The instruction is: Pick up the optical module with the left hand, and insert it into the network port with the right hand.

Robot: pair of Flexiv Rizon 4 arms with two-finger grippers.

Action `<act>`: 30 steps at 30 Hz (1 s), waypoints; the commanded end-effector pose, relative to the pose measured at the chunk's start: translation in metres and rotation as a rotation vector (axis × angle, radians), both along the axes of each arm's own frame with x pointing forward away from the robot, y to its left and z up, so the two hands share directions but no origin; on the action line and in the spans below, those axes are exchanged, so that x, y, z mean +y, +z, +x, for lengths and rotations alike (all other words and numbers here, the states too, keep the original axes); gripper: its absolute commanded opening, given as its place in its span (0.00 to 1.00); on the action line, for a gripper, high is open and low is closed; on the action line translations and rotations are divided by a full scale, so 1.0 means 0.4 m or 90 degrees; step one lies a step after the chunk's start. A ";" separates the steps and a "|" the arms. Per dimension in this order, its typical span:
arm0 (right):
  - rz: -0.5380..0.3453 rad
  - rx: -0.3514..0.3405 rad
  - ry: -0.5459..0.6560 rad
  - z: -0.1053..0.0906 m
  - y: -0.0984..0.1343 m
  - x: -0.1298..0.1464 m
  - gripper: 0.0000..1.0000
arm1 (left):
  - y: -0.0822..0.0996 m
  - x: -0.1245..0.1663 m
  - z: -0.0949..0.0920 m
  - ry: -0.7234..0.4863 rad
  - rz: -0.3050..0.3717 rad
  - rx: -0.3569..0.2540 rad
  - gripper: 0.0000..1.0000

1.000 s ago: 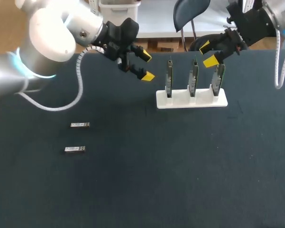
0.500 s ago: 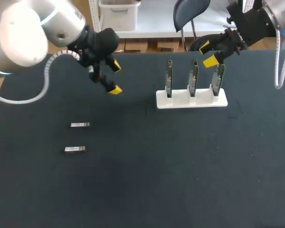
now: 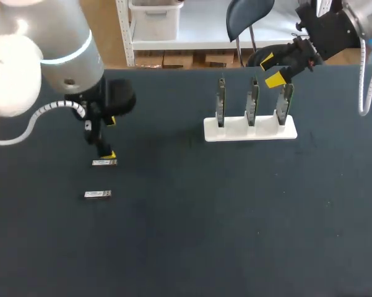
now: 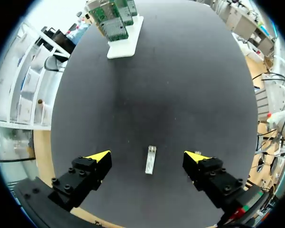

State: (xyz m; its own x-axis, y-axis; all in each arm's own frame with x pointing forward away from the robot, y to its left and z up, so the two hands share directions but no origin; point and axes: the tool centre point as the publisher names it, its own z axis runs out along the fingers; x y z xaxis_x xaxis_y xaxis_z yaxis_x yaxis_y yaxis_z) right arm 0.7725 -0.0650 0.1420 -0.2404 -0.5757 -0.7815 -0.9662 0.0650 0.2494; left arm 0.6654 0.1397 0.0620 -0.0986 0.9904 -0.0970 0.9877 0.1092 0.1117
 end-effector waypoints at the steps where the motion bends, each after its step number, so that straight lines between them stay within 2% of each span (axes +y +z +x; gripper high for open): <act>1: 0.000 -0.002 -0.002 -0.005 0.000 0.000 1.00 | -0.017 0.025 -0.023 0.007 -0.001 -0.010 1.00; 4: 0.000 -0.002 -0.002 -0.005 0.000 0.000 1.00 | -0.034 0.036 -0.032 0.000 0.010 -0.002 1.00; 8: 0.000 -0.002 -0.002 -0.005 0.000 0.000 1.00 | -0.055 0.055 -0.045 -0.006 0.007 0.033 1.00; 14: 0.000 -0.002 -0.002 -0.005 0.000 0.000 1.00 | -0.094 0.085 -0.035 0.010 0.003 0.070 1.00; 22: 0.000 -0.002 -0.002 -0.005 0.000 0.000 1.00 | -0.122 0.089 -0.032 -0.012 0.027 0.077 1.00; 30: 0.000 -0.002 -0.002 -0.005 0.000 0.000 1.00 | -0.140 0.090 -0.030 -0.014 0.033 0.081 1.00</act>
State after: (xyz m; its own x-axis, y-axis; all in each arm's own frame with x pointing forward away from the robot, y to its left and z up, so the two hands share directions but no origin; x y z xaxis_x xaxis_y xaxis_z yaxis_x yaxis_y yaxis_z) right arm 0.7725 -0.0650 0.1420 -0.2404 -0.5757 -0.7815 -0.9662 0.0649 0.2494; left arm 0.6502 0.1768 0.0092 -0.0855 0.9956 -0.0378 0.9963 0.0854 -0.0044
